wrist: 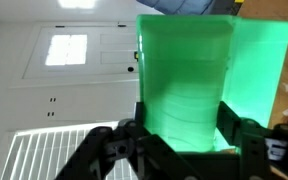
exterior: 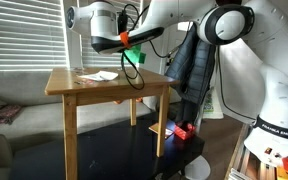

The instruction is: Open the green container

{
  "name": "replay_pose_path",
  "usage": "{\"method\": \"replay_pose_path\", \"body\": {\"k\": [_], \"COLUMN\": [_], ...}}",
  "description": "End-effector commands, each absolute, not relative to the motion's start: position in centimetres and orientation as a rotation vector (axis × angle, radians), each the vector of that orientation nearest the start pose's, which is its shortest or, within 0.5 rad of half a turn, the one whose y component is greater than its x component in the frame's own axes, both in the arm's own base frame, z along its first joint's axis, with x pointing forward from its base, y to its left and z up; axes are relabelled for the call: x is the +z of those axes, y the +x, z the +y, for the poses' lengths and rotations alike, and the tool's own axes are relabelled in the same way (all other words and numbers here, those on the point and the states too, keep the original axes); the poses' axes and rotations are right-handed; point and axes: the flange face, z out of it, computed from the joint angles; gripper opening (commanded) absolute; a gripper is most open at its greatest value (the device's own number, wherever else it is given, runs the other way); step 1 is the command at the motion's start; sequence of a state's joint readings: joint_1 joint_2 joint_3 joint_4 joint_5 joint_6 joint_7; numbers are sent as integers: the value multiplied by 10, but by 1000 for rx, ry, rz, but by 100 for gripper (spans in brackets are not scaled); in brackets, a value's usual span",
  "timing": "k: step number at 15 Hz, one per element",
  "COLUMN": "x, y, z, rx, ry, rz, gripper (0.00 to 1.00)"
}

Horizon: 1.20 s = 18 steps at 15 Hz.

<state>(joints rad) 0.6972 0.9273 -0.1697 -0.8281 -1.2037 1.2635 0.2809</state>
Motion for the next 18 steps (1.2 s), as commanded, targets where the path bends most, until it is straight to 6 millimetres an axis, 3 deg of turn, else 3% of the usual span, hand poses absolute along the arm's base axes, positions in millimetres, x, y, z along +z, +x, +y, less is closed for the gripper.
{"method": "replay_pose_path", "body": {"k": [1,2,3,4,10,17,18], "x": [435,422,424,414,389,369,368], "y": [665,664,664,663,662,662,662], "z": [322,317,321,317,315,316,316], "rx": [142,103,99,58,-8,-37,-39], "ry": [1762,1651,1742,1669,1658,1652,1652], "rz": [207,146,212,164,176,176,176], "gripper": [45,45,45,45,45,45,56]}}
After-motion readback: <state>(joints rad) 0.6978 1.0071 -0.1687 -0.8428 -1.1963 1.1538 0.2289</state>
